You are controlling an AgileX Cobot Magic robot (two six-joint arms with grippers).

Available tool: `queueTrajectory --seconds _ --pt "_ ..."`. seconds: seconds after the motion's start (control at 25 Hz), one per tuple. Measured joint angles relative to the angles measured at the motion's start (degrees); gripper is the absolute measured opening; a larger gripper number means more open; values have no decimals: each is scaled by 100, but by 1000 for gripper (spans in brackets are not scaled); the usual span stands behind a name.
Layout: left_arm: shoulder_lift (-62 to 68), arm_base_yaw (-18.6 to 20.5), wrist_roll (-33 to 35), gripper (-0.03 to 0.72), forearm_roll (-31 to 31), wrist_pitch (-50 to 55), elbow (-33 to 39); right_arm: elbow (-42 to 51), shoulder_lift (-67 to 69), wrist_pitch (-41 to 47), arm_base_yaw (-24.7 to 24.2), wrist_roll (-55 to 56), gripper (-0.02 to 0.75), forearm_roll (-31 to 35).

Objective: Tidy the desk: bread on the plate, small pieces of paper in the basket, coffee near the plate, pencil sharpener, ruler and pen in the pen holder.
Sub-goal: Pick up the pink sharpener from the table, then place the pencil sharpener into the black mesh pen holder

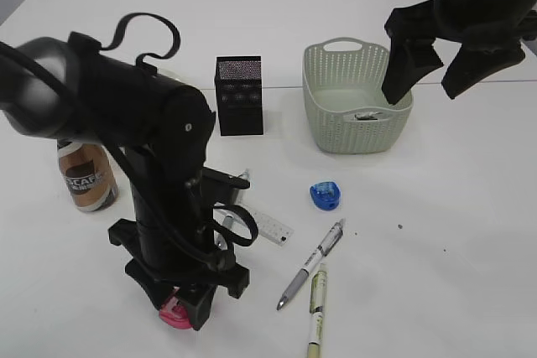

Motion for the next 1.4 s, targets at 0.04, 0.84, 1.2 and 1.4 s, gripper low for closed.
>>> queueTrajectory --seconds 0.04,0.84,1.2,1.4 --pt "-99 0 0 337 27 37 0 0 0 0 0 0 584 0" --pt "-3353 -12 0 335 1170 -4380 2911 0 0 -10 0 -10 583 0" --pt "-2863 751 7 335 1836 -7911 3133 0 0 -10 0 -21 583 0" --pt "-2261 1191 7 335 1854 -8601 2683 0 0 -10 0 -21 584 0"
